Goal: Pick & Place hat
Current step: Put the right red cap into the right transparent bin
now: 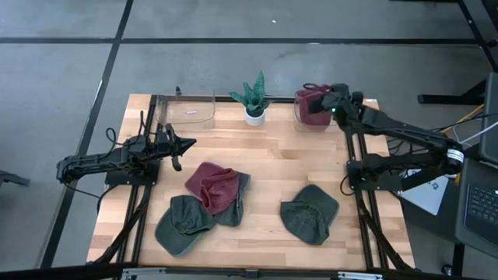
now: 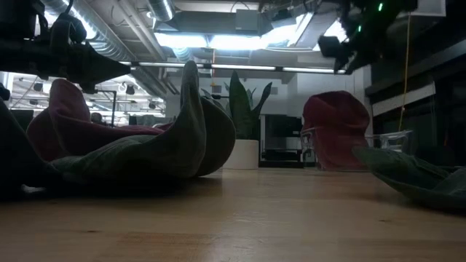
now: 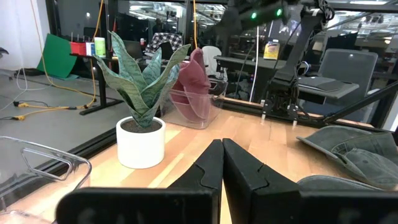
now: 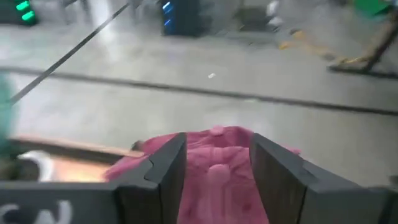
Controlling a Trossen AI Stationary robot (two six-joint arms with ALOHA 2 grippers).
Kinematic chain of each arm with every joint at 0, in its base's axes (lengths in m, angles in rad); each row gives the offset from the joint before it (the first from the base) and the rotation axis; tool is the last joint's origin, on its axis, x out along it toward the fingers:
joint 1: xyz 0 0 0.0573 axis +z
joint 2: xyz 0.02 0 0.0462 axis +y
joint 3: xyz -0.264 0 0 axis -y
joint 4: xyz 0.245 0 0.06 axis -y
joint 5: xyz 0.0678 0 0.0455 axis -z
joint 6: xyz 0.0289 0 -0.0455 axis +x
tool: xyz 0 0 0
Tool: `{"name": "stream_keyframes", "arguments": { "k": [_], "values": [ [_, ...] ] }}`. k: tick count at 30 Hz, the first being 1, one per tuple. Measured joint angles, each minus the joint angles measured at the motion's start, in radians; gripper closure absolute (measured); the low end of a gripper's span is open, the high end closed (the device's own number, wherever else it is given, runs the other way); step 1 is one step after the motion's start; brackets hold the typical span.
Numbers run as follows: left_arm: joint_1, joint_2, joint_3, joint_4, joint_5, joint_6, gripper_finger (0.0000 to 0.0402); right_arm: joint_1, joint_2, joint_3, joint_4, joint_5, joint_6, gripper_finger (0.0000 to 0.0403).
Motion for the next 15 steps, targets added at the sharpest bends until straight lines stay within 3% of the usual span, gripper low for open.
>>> {"name": "stream_keyframes", "arguments": {
  "k": [5, 10, 15],
  "values": [
    [0.0, 0.0, 0.0, 0.0, 0.0, 0.0, 0.0398, 0.047, 0.012, 0.137, -0.171, -0.199, 0.005, 0.0273],
    [0.0, 0.0, 0.0, 0.0, 0.0, 0.0, 0.0398, 0.066, 0.047, 0.15, -0.189, -0.294, -0.096, 0.038],
    [0.0, 0.0, 0.0, 0.0, 0.0, 0.0, 0.0398, 0.019, 0.111, 0.15, -0.187, -0.453, -0.187, 0.0395]
  ]
}}
